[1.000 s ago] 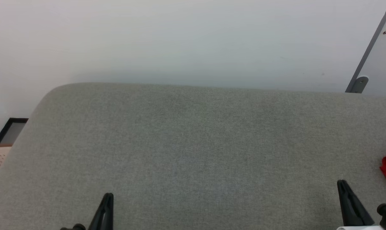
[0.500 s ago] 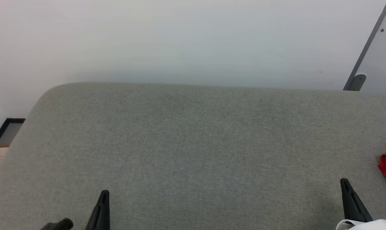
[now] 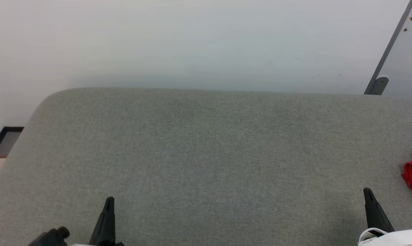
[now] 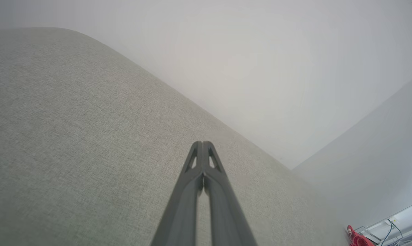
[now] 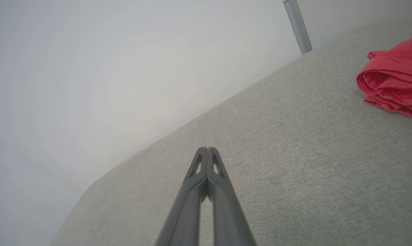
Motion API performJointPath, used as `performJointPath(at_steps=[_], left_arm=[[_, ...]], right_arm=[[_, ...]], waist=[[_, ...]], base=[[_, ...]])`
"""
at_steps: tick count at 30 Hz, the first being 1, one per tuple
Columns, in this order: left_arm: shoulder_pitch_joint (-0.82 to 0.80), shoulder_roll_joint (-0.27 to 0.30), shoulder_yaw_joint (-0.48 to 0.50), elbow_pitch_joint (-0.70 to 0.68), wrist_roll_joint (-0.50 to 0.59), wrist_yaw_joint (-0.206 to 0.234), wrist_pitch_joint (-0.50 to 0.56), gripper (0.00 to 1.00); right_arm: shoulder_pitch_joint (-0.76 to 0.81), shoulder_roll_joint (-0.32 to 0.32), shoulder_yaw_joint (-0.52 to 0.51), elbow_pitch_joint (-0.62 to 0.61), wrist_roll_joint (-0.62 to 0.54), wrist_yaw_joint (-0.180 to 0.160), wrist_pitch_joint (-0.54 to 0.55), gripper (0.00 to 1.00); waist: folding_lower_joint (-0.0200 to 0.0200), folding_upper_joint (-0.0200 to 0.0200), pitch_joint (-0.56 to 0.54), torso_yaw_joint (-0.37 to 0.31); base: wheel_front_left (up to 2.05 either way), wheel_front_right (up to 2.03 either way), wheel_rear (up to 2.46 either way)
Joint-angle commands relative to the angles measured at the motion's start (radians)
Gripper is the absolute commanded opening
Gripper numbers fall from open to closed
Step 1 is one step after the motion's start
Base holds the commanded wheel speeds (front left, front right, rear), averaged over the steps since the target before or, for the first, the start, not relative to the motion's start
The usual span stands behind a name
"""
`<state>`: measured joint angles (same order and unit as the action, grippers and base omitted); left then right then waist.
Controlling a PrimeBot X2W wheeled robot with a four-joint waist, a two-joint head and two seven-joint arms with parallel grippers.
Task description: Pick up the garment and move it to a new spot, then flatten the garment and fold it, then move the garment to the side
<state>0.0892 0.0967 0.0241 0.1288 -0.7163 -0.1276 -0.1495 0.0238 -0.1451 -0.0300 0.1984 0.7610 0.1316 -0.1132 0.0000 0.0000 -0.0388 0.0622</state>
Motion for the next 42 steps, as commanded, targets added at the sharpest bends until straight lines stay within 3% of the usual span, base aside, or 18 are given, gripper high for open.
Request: performJointPath(at_steps=[1,42], left_arm=[[-0.028,0.004,0.005,-0.008,-0.041,-0.001,0.009,0.0],[-0.12,-0.01,0.033,0.056,-0.512,-0.003,0.13,0.0]], right_arm=[[-0.032,0.001,-0.01,-0.009,0.041,0.0,0.008,0.0],[-0.089,0.051,-0.051,0.019,0.471,-0.001,0.125,0.0]], waist=[[0.0,0.0,0.001,-0.001],[0.0,0.0,0.018,-0.027]], base=[[0.0,0.0,0.0],[0.0,0.0,0.0]])
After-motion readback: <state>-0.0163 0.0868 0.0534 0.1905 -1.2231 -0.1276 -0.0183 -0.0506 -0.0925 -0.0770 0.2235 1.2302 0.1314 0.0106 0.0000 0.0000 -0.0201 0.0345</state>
